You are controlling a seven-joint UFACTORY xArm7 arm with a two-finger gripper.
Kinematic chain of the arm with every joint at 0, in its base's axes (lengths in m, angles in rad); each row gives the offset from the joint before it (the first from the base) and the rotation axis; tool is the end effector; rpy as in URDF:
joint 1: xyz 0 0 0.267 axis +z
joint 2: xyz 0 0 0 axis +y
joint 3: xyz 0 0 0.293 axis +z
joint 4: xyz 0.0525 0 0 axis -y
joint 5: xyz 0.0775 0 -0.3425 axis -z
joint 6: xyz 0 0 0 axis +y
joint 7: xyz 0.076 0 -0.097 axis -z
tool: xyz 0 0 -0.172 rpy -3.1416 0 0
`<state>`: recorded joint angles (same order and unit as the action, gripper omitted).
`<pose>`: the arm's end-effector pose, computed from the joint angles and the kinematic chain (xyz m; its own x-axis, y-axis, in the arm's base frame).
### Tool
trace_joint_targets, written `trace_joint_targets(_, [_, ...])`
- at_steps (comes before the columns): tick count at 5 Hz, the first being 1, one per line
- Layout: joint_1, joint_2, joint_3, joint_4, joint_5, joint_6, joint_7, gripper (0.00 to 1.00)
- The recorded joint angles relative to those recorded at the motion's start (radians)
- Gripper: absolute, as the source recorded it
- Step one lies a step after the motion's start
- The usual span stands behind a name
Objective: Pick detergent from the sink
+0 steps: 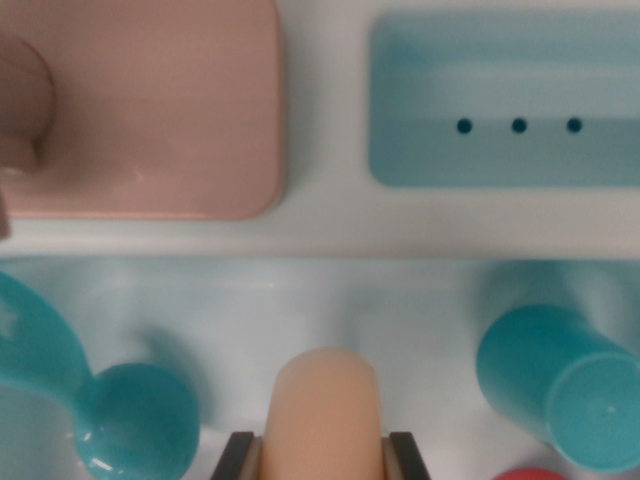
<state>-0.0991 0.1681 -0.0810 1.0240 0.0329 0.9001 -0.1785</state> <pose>0.4674 -0.0813 0.1093 0.9989 -0.0214 -0.0409 -0.0221 -0.9996 -0.0189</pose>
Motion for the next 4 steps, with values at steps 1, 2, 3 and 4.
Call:
trace_joint_targets(1, [0.0,0.0,0.0,0.0,0.0,0.0,0.0,1.0])
trace_joint_targets(2, [0.0002,-0.009,0.0,0.024,-0.0012,0.033,0.001,1.0])
trace_joint_targets(3, [0.0002,-0.009,0.0,0.024,-0.0012,0.033,0.001,1.0])
trace_joint_targets(4, [0.0004,-0.02,0.0,0.052,-0.0026,0.072,0.002,1.0])
